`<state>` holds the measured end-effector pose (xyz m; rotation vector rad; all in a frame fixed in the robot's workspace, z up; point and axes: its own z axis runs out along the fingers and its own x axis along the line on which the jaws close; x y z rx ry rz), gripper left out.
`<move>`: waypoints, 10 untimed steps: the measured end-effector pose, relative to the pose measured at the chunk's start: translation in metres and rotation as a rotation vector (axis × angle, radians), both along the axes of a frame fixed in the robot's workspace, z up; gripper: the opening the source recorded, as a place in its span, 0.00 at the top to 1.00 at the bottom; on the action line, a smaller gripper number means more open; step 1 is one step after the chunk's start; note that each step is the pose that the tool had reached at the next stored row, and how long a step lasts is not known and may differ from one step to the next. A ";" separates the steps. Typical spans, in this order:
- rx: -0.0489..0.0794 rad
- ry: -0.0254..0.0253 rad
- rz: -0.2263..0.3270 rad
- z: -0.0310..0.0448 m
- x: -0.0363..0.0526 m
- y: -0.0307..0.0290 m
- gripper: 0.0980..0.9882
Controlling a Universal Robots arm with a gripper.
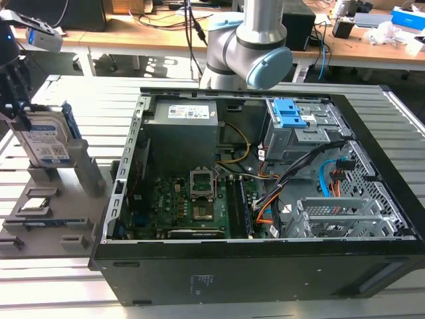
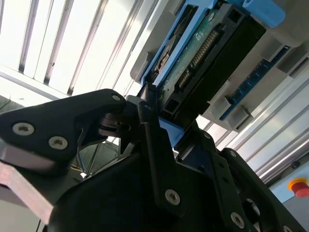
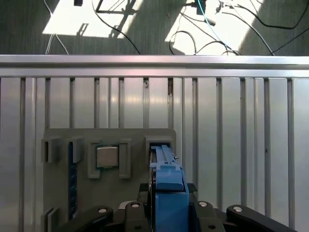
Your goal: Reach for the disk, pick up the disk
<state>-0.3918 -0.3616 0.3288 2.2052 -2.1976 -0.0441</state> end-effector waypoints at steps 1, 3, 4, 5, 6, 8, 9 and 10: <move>0.000 0.0000 0.000 0.0018 0.0000 0.0003 0.70; 0.000 0.0000 0.000 0.0056 0.0000 0.0007 0.70; 0.000 -0.0001 0.000 0.0081 0.0000 0.0009 0.70; 0.000 -0.0001 0.000 0.0101 0.0000 0.0011 0.70; -0.001 0.0000 0.000 0.0131 0.0001 0.0013 0.70; -0.001 -0.0001 0.000 0.0187 0.0001 0.0017 0.70; -0.001 -0.0001 0.000 0.0223 0.0001 0.0020 0.70; -0.001 -0.0001 0.000 0.0264 0.0001 0.0023 0.70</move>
